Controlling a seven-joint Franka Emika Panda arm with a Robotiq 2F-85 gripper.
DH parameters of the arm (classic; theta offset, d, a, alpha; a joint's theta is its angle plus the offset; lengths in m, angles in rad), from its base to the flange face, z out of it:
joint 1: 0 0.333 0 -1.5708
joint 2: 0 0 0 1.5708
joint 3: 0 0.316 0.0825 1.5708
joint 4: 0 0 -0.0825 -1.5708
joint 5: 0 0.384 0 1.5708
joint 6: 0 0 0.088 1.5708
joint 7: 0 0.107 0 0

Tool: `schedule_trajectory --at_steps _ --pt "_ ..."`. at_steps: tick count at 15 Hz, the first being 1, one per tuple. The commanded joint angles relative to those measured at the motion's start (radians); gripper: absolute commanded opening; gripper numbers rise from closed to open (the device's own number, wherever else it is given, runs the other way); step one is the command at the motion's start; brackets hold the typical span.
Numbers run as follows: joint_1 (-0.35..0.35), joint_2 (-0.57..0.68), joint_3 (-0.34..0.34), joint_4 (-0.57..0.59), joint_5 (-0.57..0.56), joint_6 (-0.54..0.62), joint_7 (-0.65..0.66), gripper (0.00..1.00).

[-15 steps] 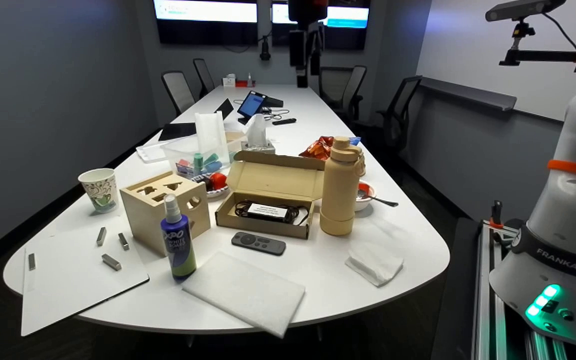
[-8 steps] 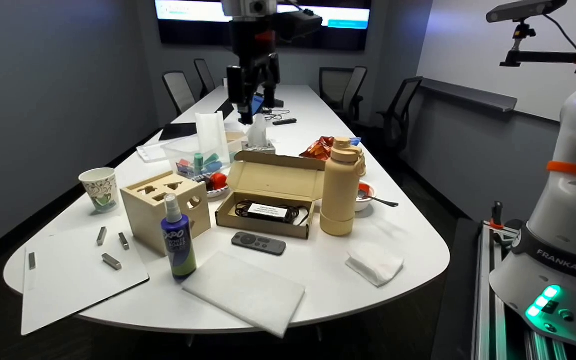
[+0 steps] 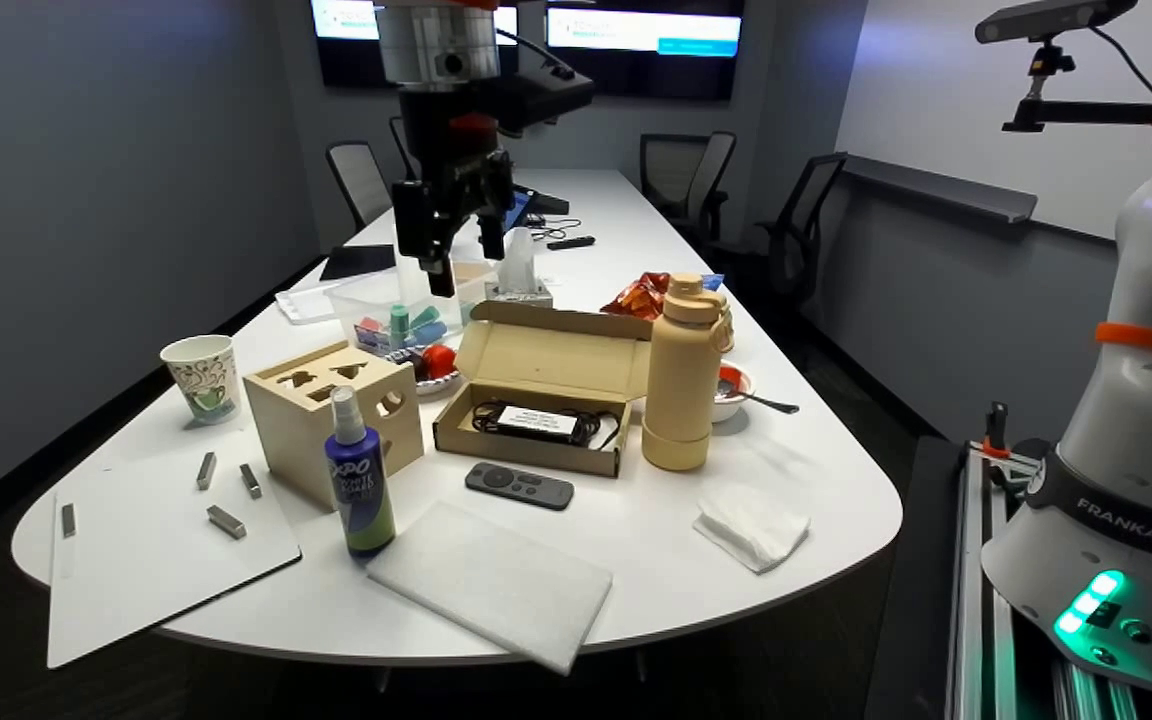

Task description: Remove the lid from the bottle and place it on the table

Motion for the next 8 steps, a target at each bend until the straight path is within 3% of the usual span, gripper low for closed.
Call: schedule_trajectory --at_steps 1,8 --pt "0.019 0.010 -0.011 -0.001 0.021 0.016 0.030 1.00" --pt "0.108 0.128 -0.009 0.049 -0.005 0.077 0.232 1.00"
